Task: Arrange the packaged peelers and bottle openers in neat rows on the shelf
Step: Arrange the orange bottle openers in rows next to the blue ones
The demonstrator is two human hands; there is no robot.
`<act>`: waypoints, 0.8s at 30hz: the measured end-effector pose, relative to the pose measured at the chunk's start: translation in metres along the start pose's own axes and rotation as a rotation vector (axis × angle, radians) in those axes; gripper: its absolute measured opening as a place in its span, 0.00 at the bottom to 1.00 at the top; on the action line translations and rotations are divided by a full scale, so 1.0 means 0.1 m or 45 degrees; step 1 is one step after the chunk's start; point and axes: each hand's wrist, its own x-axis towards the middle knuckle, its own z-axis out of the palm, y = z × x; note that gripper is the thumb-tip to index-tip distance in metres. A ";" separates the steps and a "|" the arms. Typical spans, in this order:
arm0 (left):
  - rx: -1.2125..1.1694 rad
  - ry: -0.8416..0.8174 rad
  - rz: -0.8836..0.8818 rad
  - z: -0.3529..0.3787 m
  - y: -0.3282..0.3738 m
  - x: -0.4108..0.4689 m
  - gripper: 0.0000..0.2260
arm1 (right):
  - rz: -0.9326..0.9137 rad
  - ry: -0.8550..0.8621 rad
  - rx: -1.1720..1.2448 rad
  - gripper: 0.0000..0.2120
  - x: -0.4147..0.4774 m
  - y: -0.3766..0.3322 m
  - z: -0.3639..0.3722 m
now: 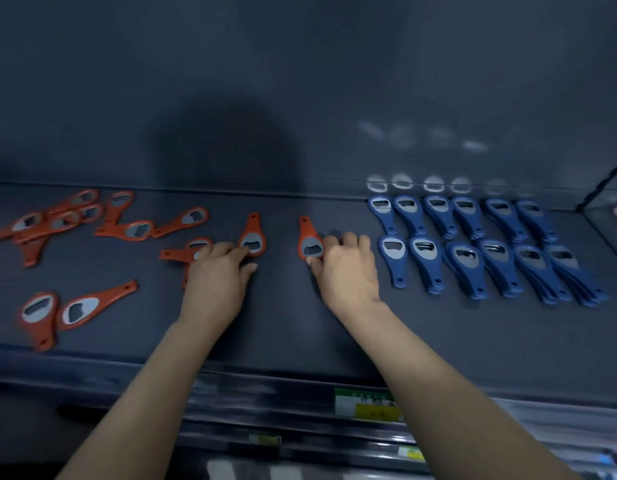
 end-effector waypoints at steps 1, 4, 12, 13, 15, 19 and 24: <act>-0.037 -0.002 0.018 -0.01 -0.03 0.02 0.12 | 0.009 0.007 -0.009 0.18 0.03 -0.03 0.02; -0.141 -0.013 0.100 -0.07 -0.18 0.08 0.12 | 0.044 0.012 0.021 0.19 0.11 -0.18 0.08; -0.317 -0.078 0.357 -0.05 -0.34 0.34 0.04 | 0.214 -0.008 0.088 0.19 0.25 -0.50 0.13; -0.331 -0.086 0.388 -0.04 -0.33 0.39 0.03 | 0.244 -0.022 0.101 0.18 0.26 -0.51 0.12; -0.335 -0.108 0.443 -0.01 -0.29 0.46 0.01 | 0.310 -0.048 0.113 0.14 0.28 -0.50 0.08; -0.382 -0.170 0.499 0.05 -0.23 0.52 0.07 | 0.390 -0.037 0.079 0.14 0.30 -0.44 0.04; -0.449 -0.147 0.519 -0.08 -0.39 0.60 0.03 | 0.354 -0.037 0.076 0.18 0.32 -0.54 0.11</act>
